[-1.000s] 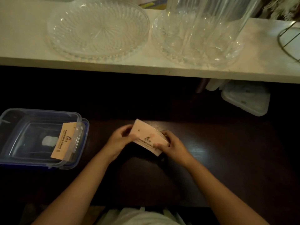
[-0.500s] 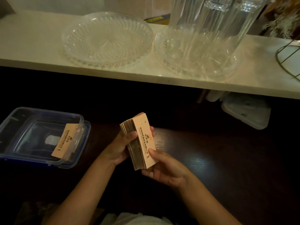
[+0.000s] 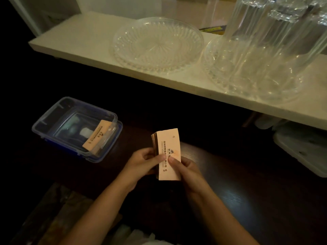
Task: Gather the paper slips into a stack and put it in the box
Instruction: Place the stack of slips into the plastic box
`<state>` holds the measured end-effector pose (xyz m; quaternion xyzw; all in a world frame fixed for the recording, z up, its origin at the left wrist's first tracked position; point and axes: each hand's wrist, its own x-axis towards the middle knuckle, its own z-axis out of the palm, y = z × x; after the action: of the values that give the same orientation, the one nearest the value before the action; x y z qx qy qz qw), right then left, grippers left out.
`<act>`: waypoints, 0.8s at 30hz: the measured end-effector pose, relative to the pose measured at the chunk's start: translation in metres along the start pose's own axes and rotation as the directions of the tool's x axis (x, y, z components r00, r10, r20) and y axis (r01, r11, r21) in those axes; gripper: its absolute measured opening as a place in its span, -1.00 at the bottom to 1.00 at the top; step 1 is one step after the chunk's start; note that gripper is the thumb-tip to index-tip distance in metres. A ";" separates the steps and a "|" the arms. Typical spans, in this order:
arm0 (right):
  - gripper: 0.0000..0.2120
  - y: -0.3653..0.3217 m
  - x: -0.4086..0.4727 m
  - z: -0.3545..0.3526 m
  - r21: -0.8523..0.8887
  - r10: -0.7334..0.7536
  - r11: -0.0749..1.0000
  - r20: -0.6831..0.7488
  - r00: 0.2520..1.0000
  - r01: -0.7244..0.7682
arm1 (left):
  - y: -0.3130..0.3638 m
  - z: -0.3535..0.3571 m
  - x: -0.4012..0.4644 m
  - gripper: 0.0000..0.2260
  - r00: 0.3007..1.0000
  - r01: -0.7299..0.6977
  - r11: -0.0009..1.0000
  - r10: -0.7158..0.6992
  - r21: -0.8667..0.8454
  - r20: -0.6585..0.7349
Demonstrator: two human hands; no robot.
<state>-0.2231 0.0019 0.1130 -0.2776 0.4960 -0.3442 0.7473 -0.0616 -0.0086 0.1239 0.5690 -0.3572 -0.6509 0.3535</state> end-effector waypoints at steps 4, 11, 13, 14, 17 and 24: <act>-0.72 -0.003 0.011 0.024 -0.140 -0.034 0.990 -0.040 0.999 0.028 | 0.004 -0.012 -0.004 -0.90 0.988 -0.017 1.000 0.019 0.009 -0.152; -0.87 -0.028 0.041 0.071 -0.164 -0.074 0.983 0.039 0.996 0.079 | 0.034 -0.069 0.004 -0.90 0.990 -0.021 0.997 0.031 0.074 -0.136; -0.87 -0.038 0.053 0.092 -0.193 -0.116 0.973 0.058 0.992 0.125 | 0.044 -0.094 0.013 -0.89 0.991 -0.032 0.996 0.042 0.080 -0.127; -0.84 -0.041 0.060 0.104 -0.213 -0.141 0.965 0.064 0.988 0.151 | 0.050 -0.108 0.018 -0.89 0.991 -0.042 0.996 0.052 0.084 -0.123; -0.80 -0.048 0.084 0.148 -0.227 -0.193 0.953 0.055 0.980 0.201 | 0.072 -0.155 0.034 -0.90 0.993 -0.059 0.991 0.071 0.121 -0.095; -0.70 -0.042 0.138 0.209 -0.612 -0.507 0.685 -0.012 0.862 0.395 | 0.110 -0.289 0.075 -0.94 0.994 -0.009 0.964 0.038 0.266 -0.106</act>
<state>-0.0012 -0.1172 0.1433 -0.5770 0.5591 -0.3700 0.4664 0.2239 -0.1460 0.1549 0.6419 -0.4277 -0.5607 0.3011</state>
